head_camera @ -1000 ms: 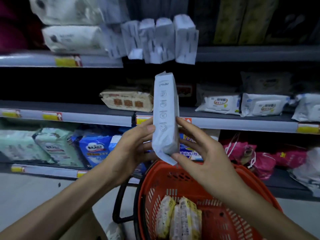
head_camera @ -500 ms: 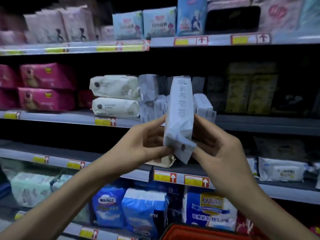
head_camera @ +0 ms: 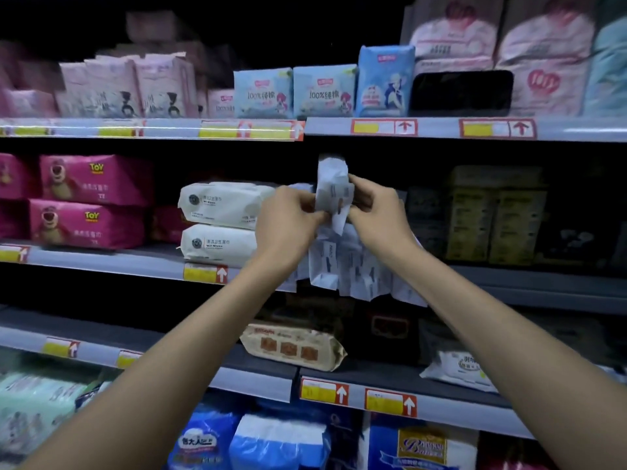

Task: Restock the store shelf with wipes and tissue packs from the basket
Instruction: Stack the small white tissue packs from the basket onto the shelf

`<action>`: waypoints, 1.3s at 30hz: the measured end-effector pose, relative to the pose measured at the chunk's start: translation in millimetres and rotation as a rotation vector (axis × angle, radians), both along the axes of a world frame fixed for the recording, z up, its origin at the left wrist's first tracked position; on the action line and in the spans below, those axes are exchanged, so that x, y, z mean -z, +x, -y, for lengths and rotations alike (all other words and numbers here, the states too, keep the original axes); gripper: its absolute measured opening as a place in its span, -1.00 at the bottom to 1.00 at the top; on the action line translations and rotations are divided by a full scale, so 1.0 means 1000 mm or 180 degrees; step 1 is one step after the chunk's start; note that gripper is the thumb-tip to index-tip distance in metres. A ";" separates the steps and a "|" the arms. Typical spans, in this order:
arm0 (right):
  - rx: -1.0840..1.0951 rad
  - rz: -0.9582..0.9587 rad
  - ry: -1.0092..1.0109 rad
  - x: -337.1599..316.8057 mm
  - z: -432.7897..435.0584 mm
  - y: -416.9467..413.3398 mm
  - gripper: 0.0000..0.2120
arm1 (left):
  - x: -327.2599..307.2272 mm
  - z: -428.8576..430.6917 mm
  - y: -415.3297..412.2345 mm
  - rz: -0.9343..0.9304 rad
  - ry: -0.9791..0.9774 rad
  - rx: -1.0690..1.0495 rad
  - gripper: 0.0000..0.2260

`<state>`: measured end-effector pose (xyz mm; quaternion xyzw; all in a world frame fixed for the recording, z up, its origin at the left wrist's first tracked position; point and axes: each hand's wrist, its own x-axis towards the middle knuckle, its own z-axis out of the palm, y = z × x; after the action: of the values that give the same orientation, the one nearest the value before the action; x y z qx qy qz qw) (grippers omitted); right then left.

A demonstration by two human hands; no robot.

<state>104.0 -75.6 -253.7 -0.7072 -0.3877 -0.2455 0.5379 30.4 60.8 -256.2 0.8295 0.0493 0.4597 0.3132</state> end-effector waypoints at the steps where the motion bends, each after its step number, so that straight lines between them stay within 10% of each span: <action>1: 0.0156 0.0022 -0.0007 0.003 -0.005 0.007 -0.61 | 0.004 0.000 0.007 0.0040 0.0078 -0.0291 -0.81; 11: 0.0751 -0.0143 -0.0368 0.020 -0.009 0.003 -0.63 | 0.037 0.001 0.011 -0.0240 0.0188 -0.0771 -0.84; 27: 0.1109 0.0156 -0.2215 0.048 0.113 -0.087 -0.01 | 0.074 0.035 -0.075 -0.1139 0.1992 -0.0572 -0.15; 39: 0.1171 -0.0451 -0.2919 0.164 0.227 -0.108 0.05 | 0.176 0.114 -0.070 -0.1243 0.2403 0.0148 -0.19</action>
<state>-3.6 -302.4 -417.4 -0.9425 -0.2871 -0.0920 0.1444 -40.0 -53.0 -432.2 0.9584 -0.0828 0.2726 -0.0174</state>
